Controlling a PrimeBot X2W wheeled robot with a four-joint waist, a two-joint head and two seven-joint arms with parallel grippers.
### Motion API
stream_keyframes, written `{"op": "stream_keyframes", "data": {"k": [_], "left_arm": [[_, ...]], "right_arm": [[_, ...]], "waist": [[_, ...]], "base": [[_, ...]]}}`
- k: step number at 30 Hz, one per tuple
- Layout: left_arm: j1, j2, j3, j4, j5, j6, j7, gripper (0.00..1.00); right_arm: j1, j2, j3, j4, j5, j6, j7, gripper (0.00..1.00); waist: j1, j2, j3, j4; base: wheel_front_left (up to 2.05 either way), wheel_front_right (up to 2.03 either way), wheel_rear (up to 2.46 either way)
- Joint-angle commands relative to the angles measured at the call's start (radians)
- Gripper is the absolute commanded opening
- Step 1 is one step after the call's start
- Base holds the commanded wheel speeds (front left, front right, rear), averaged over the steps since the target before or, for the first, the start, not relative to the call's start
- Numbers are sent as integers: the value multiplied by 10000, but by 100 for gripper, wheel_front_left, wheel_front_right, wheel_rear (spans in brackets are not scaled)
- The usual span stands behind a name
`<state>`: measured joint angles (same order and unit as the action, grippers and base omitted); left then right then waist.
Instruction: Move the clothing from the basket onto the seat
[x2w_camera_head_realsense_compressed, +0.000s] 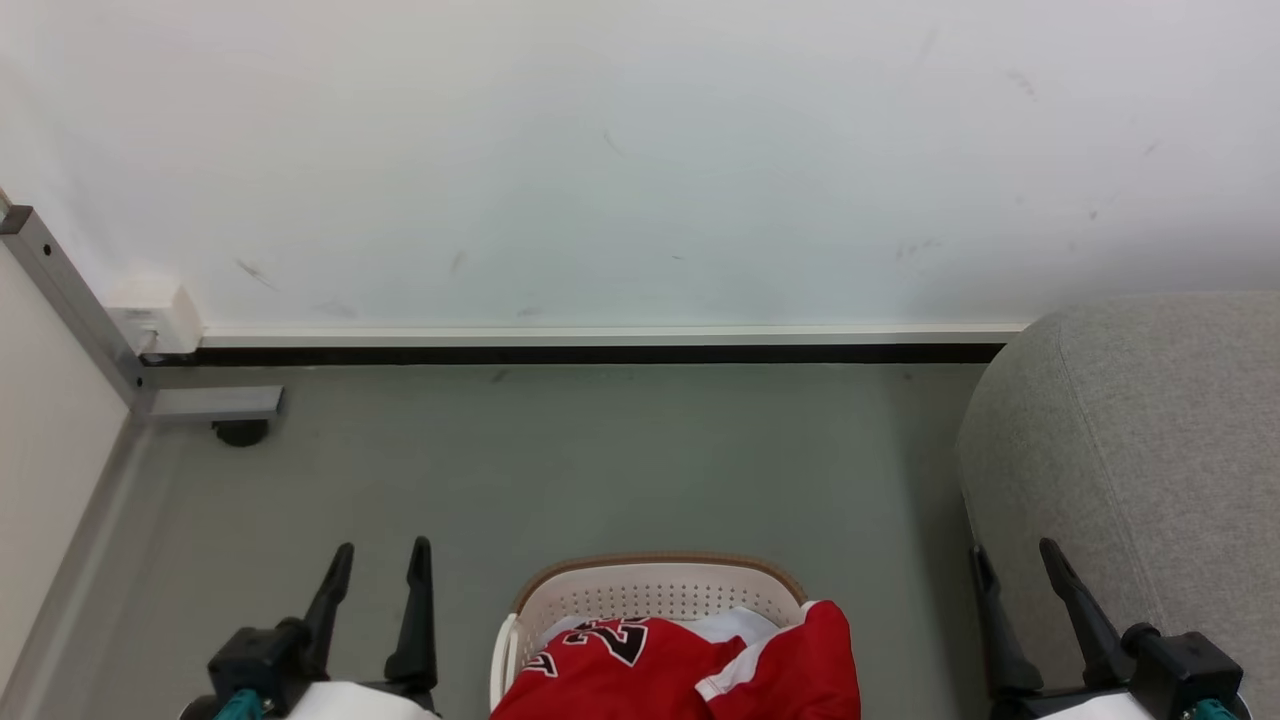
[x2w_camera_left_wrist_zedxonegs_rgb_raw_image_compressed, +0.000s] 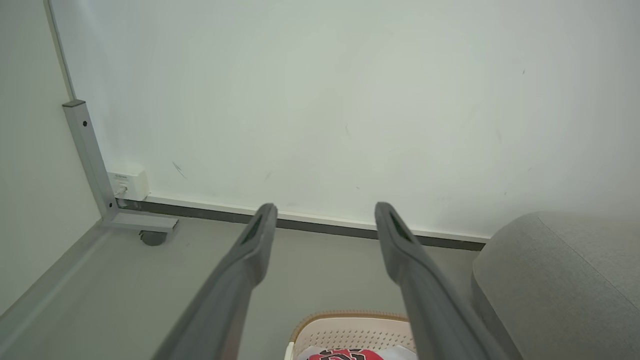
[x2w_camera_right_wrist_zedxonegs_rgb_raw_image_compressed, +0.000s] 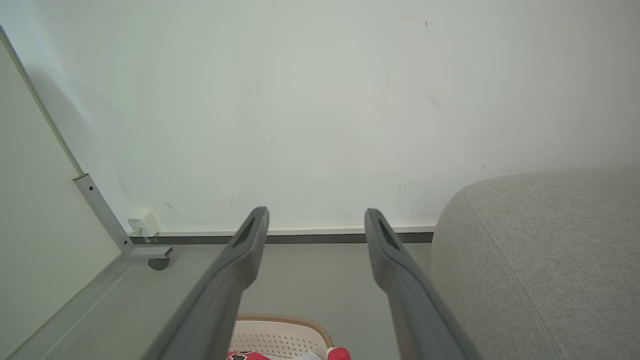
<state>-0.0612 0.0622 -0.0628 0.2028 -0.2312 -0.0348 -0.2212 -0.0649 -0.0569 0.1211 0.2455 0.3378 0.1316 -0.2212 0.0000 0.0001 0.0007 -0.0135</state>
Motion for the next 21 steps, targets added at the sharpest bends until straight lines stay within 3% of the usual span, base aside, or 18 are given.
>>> {"op": "stream_keyframes", "data": {"k": [1,21], "left_arm": [[16,-4,32,-5,351,-22,-92,100],[71,-73,17,-1,1870,-74,-450,100]], "right_arm": [[-21,-10,22,-49,-276,-14,-93,100],[10,10,192,-87,-1343,-17,-462,100]], "waist": [[0,-1,-4,0],[0,-1,-4,-33]], "base": [[0,0,0],[0,0,0]]}}
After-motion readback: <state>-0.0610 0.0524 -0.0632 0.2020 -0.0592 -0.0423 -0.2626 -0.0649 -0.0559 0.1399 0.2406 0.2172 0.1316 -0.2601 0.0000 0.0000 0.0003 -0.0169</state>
